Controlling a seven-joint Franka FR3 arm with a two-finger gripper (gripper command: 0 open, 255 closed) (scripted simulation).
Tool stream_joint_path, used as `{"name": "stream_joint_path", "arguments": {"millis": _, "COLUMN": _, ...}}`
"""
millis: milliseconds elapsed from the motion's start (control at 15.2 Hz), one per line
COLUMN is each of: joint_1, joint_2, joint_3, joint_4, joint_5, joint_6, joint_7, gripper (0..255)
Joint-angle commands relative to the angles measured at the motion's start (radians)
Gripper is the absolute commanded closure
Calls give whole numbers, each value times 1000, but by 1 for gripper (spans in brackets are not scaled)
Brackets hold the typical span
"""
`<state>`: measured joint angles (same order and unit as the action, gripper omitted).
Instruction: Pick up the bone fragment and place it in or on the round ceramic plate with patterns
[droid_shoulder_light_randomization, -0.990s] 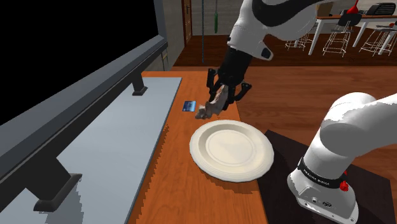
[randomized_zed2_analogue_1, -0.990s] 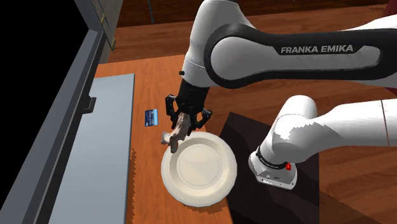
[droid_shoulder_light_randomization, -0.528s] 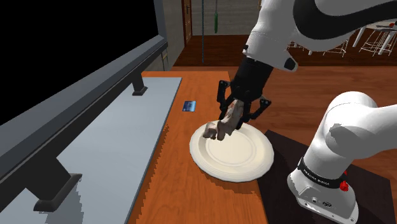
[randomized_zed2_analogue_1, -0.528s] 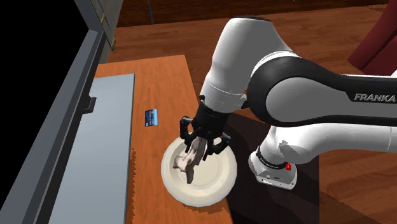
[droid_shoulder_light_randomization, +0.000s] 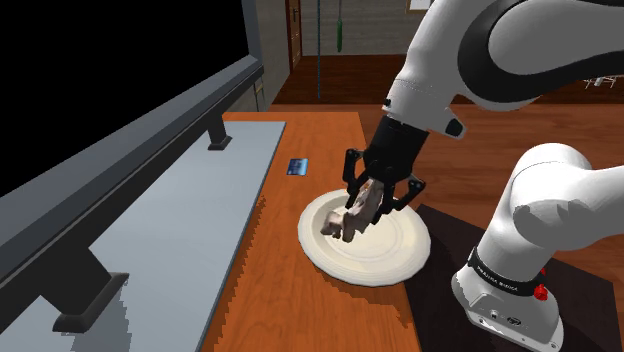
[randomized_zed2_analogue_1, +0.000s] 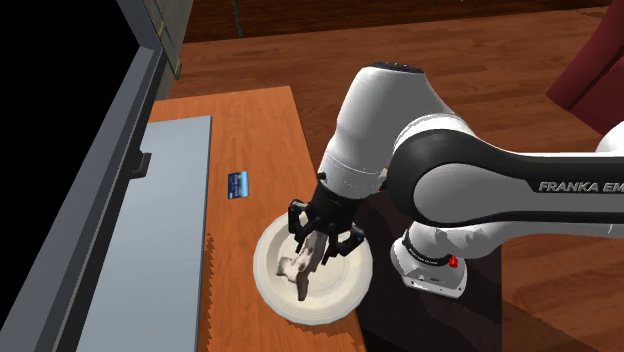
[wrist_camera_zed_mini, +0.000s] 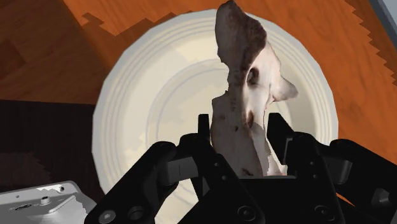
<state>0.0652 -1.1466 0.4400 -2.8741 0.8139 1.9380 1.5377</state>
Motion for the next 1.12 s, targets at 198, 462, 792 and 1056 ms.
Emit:
{"name": "stream_joint_path", "arguments": {"millis": 198, "joint_1": 23, "joint_2": 16, "joint_3": 44, "joint_4": -64, "joint_5": 57, "joint_6": 75, "joint_7": -28, "gripper": 255}}
{"name": "stream_joint_path", "arguments": {"millis": 462, "joint_1": 23, "joint_2": 16, "joint_3": 44, "joint_4": -64, "joint_5": 57, "joint_6": 75, "joint_7": -28, "gripper": 255}}
{"name": "stream_joint_path", "arguments": {"millis": 792, "joint_1": 23, "joint_2": 16, "joint_3": 44, "joint_4": -64, "joint_5": 57, "joint_6": 75, "joint_7": -28, "gripper": 0}}
{"name": "stream_joint_path", "arguments": {"millis": 1056, "joint_1": 23, "joint_2": 16, "joint_3": 44, "joint_4": -64, "joint_5": 57, "joint_6": 75, "joint_7": -28, "gripper": 0}}
